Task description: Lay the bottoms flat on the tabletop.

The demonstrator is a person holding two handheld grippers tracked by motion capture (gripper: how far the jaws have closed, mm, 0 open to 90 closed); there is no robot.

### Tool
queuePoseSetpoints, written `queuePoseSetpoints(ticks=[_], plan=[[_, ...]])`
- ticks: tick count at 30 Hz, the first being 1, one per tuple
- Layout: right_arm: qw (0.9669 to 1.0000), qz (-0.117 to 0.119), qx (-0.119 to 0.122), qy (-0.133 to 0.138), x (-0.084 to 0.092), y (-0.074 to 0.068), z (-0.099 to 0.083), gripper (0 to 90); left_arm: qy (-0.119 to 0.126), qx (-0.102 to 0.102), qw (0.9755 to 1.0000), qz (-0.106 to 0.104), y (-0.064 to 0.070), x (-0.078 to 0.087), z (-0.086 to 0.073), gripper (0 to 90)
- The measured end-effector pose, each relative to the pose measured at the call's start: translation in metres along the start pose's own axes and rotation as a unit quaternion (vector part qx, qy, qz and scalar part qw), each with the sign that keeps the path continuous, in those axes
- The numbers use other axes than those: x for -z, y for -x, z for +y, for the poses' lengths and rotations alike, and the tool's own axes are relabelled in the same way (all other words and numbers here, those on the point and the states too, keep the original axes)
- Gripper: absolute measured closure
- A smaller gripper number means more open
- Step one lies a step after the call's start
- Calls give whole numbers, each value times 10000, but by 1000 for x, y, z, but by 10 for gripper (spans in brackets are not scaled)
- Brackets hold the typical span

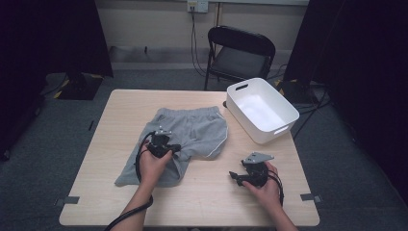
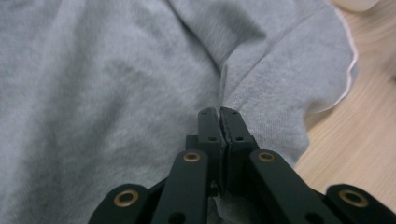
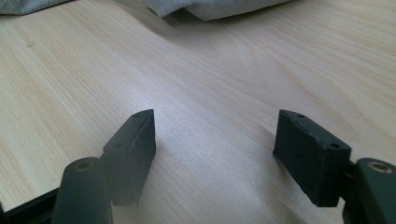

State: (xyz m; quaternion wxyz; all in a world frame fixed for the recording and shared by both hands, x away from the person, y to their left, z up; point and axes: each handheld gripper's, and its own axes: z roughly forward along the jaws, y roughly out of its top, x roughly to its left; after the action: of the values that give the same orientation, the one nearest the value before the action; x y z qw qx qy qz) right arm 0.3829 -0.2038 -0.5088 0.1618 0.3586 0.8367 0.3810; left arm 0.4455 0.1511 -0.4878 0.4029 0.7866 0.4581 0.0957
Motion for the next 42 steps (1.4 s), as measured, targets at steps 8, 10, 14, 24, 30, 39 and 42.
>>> queuePoseSetpoints(ticks=[8, 10, 14, 24, 30, 39, 42], plan=[[10000, -31, -15, -3, -2, 0, 1, 293, 67, 135, 9998, -87, -1, -4, -14, 881], [10000, -57, -40, -4, -3, -1, 3, 294, 58, 87, 9999, -84, 0, -4, -14, 879], [9999, 39, -131, -25, -7, -4, 10, 335, 45, 10, 10000, -32, 4, -4, -14, 877], [9994, 329, 120, 2, -30, -26, 43, 414, 48, -97, 9999, -69, 9, -5, -16, 871], [9992, 376, 97, -3, -50, -34, 57, 497, 40, -176, 9998, -64, 10, -5, -15, 863], [9997, 203, -59, -72, -67, -35, 72, 775, 107, -184, 9998, -54, 10, -5, -17, 837], [9993, 315, -184, 22, -61, -34, 76, 845, 55, -237, 9997, -39, 9, -5, -16, 828]])
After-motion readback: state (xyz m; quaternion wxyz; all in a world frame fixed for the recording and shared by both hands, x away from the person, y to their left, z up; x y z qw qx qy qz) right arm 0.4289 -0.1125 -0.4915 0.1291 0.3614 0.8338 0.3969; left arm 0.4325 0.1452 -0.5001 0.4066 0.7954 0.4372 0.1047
